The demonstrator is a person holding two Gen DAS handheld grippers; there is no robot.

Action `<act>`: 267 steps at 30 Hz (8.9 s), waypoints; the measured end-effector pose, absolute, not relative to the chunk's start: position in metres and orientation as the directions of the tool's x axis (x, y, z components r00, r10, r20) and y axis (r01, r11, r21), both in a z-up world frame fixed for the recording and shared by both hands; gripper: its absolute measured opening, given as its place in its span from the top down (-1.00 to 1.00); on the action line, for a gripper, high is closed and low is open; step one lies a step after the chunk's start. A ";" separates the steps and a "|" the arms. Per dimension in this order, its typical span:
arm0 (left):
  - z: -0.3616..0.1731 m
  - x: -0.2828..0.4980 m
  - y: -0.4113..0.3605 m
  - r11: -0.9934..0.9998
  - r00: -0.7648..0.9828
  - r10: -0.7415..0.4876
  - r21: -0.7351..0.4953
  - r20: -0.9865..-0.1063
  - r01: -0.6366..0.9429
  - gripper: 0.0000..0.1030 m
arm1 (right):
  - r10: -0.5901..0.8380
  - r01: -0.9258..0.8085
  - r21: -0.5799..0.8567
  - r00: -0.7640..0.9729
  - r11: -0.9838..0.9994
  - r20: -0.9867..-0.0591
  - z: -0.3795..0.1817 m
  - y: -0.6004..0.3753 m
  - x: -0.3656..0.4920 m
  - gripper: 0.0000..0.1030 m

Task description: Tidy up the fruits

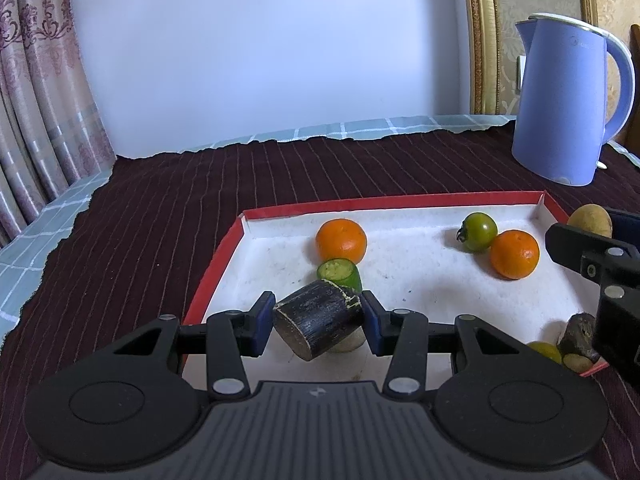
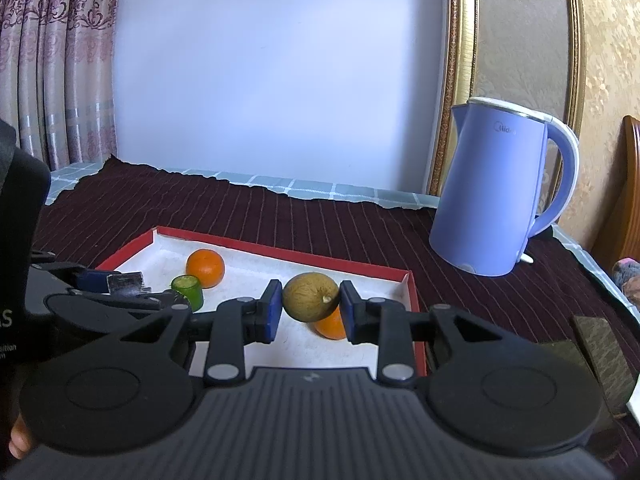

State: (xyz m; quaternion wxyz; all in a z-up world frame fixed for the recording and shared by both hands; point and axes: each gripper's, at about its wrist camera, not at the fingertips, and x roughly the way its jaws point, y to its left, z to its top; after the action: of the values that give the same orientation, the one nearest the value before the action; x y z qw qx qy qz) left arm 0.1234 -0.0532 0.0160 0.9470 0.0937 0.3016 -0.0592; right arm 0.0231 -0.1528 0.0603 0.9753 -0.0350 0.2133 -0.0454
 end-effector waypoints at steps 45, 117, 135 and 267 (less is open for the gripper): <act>0.005 0.161 -0.070 0.973 0.842 -0.052 0.161 -0.537 0.163 0.13 | -0.129 0.131 -0.025 0.896 0.991 -0.425 0.044 -0.174 0.086 0.44; 0.003 0.147 -0.054 0.978 0.816 -0.025 0.157 -0.578 0.141 -0.42 | -0.185 0.194 -0.021 0.885 0.981 -0.427 0.023 -0.182 0.076 -0.83; 0.000 0.119 -0.036 0.982 0.811 -0.032 0.133 -0.584 0.135 -0.50 | -0.181 0.205 0.012 0.887 0.979 -0.425 0.016 -0.182 0.048 -1.00; -0.032 0.047 0.014 0.995 0.790 -0.015 0.068 -0.613 0.071 -0.95 | -0.050 0.045 -0.025 0.786 0.999 -0.616 -0.020 -0.145 -0.017 -1.00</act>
State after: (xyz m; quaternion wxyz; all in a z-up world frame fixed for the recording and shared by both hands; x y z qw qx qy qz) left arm 0.0474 0.0145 -0.0316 0.9450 0.0436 0.3234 -0.0227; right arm -0.0175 -0.1446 -0.0202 0.9449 -0.0044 0.3263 -0.0251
